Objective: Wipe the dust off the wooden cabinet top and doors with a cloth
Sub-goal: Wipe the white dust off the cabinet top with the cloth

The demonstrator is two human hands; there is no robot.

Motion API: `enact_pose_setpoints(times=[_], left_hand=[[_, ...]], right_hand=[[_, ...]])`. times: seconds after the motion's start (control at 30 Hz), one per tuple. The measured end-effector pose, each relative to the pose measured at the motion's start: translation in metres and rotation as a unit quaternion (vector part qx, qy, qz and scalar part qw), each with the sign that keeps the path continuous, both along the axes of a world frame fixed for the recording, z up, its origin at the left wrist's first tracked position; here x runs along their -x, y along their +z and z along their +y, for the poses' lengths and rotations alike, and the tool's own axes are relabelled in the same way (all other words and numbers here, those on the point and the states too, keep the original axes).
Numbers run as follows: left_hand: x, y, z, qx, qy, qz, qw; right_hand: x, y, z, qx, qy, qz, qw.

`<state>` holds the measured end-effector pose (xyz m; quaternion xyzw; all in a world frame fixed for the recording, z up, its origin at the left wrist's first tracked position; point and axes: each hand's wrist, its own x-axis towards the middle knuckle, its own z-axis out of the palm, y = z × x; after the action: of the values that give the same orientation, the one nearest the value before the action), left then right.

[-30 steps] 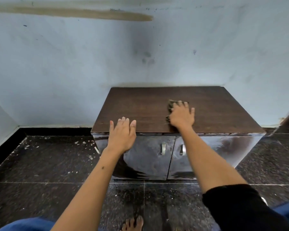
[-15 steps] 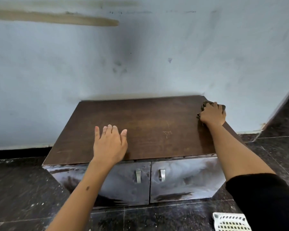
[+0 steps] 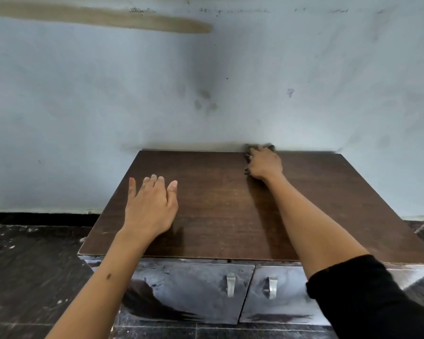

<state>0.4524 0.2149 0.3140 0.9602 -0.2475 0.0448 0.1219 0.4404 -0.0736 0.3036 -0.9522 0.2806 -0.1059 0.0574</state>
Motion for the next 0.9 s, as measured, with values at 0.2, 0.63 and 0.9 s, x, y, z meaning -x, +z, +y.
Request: enact_pose_setpoints(times=[0.2,0.63,0.9], left_hand=[[-0.018,0.004,0.055,0.01,0.045,-0.004,0.999],[0.009,0.034,0.113,0.164,0.084,0.014,0.983],[0.062,0.027,0.118,0.15,0.063,0.05,0.985]], right_hand=[[-0.076,-0.01,0.137,-0.029,0.12,-0.031,0.992],[0.007,-0.023,0.337,-0.075,0.329,-0.046,0.94],[0.124,-0.032,0.219,-0.001,0.155,-0.068,0.986]])
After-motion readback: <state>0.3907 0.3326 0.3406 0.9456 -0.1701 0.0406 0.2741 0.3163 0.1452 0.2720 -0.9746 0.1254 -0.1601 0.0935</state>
